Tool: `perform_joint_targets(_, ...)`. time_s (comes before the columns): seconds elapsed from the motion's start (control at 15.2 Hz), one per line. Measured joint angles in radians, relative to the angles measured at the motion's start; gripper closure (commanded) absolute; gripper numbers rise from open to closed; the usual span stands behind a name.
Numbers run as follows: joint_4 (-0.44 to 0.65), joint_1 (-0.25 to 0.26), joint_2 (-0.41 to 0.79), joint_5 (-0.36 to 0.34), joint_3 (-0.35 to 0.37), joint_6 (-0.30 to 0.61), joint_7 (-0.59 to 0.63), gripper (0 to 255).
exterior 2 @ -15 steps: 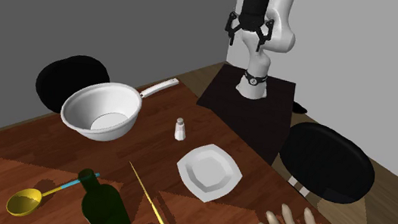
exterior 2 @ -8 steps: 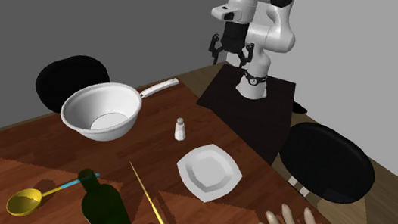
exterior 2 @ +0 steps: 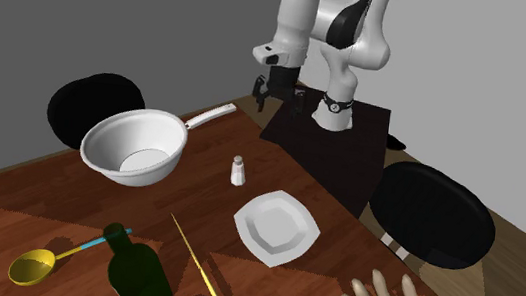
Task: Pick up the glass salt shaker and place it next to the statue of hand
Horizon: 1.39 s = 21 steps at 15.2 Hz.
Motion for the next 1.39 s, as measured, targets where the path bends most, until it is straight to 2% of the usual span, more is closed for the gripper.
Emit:
perform_joint_targets(0.33, 0.023, -0.009, 0.175, 0.016, -0.036, 0.159, -0.027, 0)
perform_joint_targets(0.79, 0.131, -0.035, 0.467, 0.113, -0.066, 0.35, -0.117, 0)
perform_joint_targets(1.39, 0.158, -0.06, 0.598, 0.175, -0.043, 0.453, -0.163, 0)
